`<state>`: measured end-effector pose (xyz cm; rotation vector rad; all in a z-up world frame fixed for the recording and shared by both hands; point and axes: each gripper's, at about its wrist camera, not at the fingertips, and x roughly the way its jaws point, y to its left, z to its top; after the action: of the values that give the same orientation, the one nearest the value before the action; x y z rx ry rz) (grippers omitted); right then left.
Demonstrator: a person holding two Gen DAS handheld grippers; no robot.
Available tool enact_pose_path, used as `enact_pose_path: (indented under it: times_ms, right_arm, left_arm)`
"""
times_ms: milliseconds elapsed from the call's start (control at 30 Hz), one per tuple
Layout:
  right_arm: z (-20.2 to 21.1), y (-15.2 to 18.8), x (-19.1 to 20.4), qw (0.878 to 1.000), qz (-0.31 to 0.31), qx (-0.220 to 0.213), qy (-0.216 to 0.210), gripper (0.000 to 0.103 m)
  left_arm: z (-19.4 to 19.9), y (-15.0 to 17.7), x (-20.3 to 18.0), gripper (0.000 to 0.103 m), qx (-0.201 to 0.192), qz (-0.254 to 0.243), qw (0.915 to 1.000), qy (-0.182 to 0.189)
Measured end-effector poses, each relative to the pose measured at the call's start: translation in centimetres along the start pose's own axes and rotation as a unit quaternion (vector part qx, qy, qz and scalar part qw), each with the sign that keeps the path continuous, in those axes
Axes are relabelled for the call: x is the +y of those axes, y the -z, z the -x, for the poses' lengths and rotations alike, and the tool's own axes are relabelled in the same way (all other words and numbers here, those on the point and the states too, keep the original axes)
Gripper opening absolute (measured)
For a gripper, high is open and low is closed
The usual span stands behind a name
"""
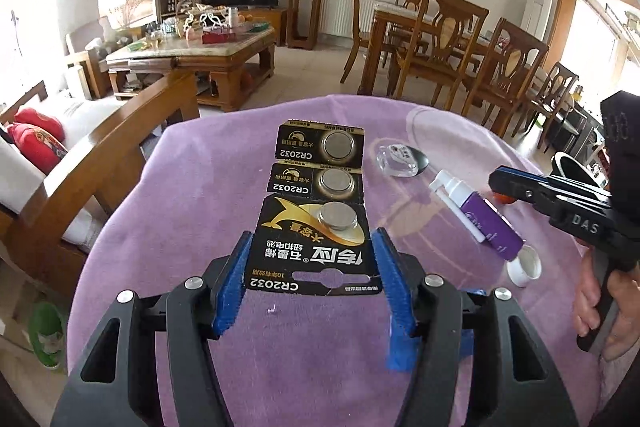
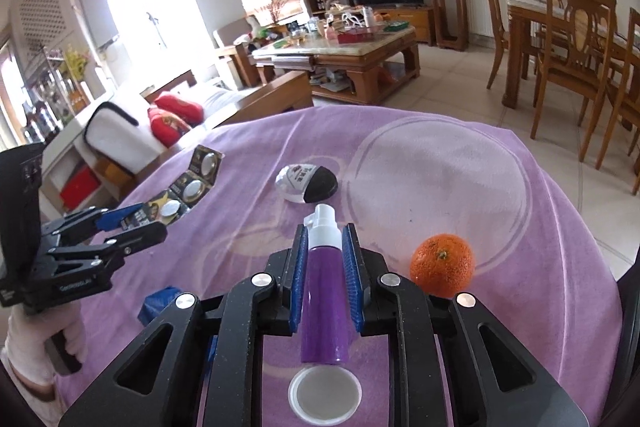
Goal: Collect trash
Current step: 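Grasp the black coin-battery card with the left gripper while the right grasps the purple spray bottle, then carry the battery card and spray bottle over the black bin and release them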
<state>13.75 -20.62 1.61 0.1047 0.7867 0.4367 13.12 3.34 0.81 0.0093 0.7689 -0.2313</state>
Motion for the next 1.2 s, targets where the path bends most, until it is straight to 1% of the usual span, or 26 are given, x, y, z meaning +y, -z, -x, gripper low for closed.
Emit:
enact_pose_path:
  times_ms: [33,100,167,200,233,267,333,400,467,500,567,633,667,767,833,900,967,1033,1067,1133,1200]
  right_arm:
    - [0.2,0.0,0.0,1.0,0.002,-0.006,-0.002,0.019]
    - [0.8,-0.1,0.0,1.0,0.004,-0.014,-0.009,0.01]
    - [1.4,-0.1,0.0,1.0,0.004,-0.021,-0.016,0.01]
    - [1.3,-0.2,0.0,1.0,0.003,-0.018,-0.021,0.01]
    - [0.9,-0.2,0.0,1.0,0.001,-0.004,-0.028,0.01]
    - [0.5,-0.3,0.4,1.0,0.002,0.008,-0.024,0.01]
    - [-0.6,-0.1,0.8,0.999,0.018,0.029,0.013,0.011]
    - [-1.2,0.1,0.8,0.999,0.019,0.041,0.021,0.03]
    - [-2.0,0.5,0.7,0.998,0.015,0.063,0.013,0.031]
    - [-2.6,0.8,0.9,0.997,0.016,0.076,0.007,0.033]
    - [-2.8,1.0,1.7,0.997,0.031,0.072,0.017,0.037]
    - [-3.2,1.2,2.0,0.996,0.037,0.076,0.03,0.036]
    - [-3.2,1.2,2.1,0.996,0.036,0.077,0.033,0.028]
    - [-3.1,1.2,1.9,0.996,0.025,0.077,0.026,0.025]
    - [-2.7,1.1,1.2,0.997,0.001,0.075,0.009,0.025]
    - [-1.2,0.5,0.4,0.998,-0.026,0.054,-0.01,0.025]
    - [1.3,-0.2,-0.2,0.998,-0.051,0.016,-0.037,0.025]
    - [4.3,-0.7,-1.0,0.994,-0.076,-0.019,-0.07,0.025]
    - [5.8,-0.9,-1.4,0.993,-0.084,-0.035,-0.079,0.025]
    - [9.0,-1.2,-2.2,0.99,-0.092,-0.069,-0.08,0.025]
    - [12.2,-1.4,-3.2,0.987,-0.099,-0.099,-0.077,0.025]
  left_arm:
    - [0.7,-0.1,-0.2,0.058,-0.011,0.001,0.9999,0.006]
    - [2.1,-0.2,-0.8,0.058,-0.028,0.001,0.9995,0.012]
    - [3.3,-0.3,-1.6,0.058,-0.045,-0.004,0.9989,0.014]
    - [3.8,-0.4,-1.9,0.058,-0.05,-0.006,0.9987,0.01]
    - [4.2,-0.4,-2.1,0.058,-0.055,-0.006,0.9984,0.01]
    - [4.7,-0.1,-2.2,0.058,-0.058,-0.004,0.9982,0.015]
    - [5.3,0.2,-2.3,0.059,-0.061,-0.001,0.9979,0.019]
    - [5.9,0.5,-2.3,0.059,-0.065,0.0,0.9977,0.022]
    - [6.3,0.9,-2.2,0.059,-0.066,0.003,0.9974,0.028]
    - [6.5,1.0,-2.0,0.059,-0.067,0.004,0.9973,0.028]
    - [6.7,1.0,-1.6,0.059,-0.069,0.005,0.9972,0.03]
    - [7.0,1.2,-1.4,0.059,-0.071,0.007,0.997,0.03]
    - [7.1,1.2,-1.4,0.059,-0.073,0.007,0.9969,0.029]
    - [7.4,1.3,-1.5,0.059,-0.078,0.008,0.9964,0.033]
    - [7.6,1.4,-1.8,0.059,-0.082,0.003,0.996,0.034]
    - [7.7,1.5,-1.8,0.059,-0.086,0.002,0.9956,0.038]
    - [7.8,1.3,-2.2,0.059,-0.091,-0.003,0.9947,0.047]
    - [7.8,1.3,-2.7,0.059,-0.093,-0.009,0.9941,0.055]
    - [7.8,1.2,-3.3,0.059,-0.095,-0.016,0.9936,0.059]
    - [7.6,1.0,-4.6,0.059,-0.099,-0.026,0.9923,0.07]
    - [7.4,0.5,-6.2,0.059,-0.104,-0.035,0.9899,0.09]
